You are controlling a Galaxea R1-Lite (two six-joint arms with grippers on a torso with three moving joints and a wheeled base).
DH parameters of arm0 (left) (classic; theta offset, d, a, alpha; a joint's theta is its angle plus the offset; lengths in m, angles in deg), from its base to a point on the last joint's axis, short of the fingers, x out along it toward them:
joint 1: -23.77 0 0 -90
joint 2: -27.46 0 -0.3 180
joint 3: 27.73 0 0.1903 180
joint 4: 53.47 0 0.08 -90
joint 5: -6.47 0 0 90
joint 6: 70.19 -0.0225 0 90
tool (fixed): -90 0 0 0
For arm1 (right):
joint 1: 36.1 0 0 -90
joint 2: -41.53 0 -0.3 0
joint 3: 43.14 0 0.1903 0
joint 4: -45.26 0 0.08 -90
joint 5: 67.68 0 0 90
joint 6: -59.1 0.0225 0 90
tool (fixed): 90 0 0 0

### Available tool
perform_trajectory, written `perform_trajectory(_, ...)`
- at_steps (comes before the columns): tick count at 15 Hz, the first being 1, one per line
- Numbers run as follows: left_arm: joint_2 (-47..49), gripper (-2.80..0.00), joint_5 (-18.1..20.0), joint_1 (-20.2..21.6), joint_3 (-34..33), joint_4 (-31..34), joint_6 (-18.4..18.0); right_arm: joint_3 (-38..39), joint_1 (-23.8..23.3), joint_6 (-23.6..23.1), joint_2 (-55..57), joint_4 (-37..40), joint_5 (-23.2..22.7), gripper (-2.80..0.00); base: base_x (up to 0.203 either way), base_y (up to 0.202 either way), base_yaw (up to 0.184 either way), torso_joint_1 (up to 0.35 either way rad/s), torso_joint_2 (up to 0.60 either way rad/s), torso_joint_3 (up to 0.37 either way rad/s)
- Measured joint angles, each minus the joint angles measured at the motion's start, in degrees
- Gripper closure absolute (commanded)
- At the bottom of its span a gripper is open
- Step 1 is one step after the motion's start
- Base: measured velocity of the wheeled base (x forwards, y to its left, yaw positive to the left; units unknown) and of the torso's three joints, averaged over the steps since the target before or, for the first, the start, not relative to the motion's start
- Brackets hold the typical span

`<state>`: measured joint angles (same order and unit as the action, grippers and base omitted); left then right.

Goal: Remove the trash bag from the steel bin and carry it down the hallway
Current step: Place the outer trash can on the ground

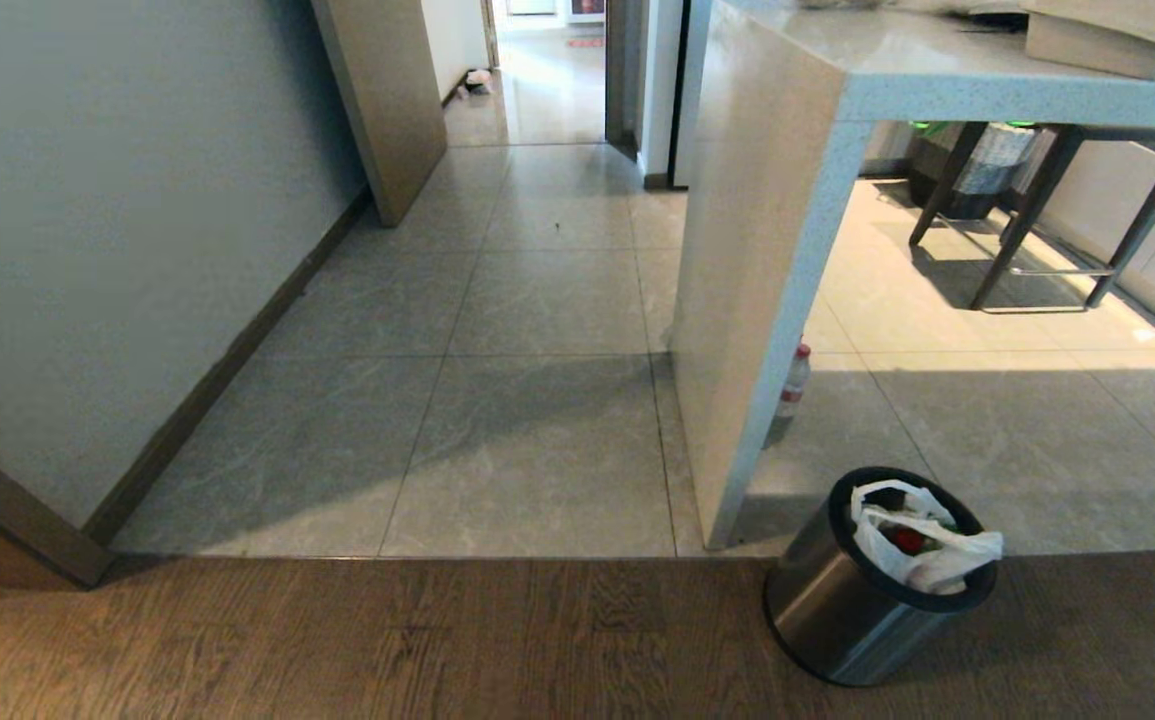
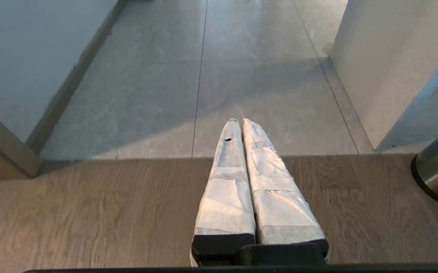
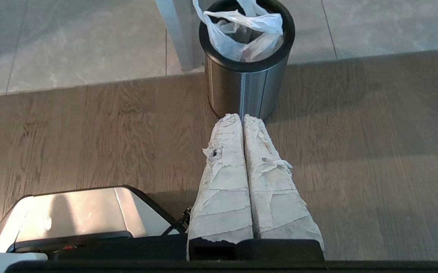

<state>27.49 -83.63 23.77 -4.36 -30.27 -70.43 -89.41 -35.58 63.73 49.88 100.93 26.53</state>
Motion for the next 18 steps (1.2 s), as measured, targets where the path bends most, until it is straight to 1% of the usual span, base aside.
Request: perform_trajectory(18, 0.0, 0.0, 0.04, 0.0, 0.0, 0.0, 0.08, 0.31, -0.01, 0.11, -0.33, 0.13, -0.44, 0.0, 0.0, 0.0, 0.0, 0.003, 0.0, -0.198)
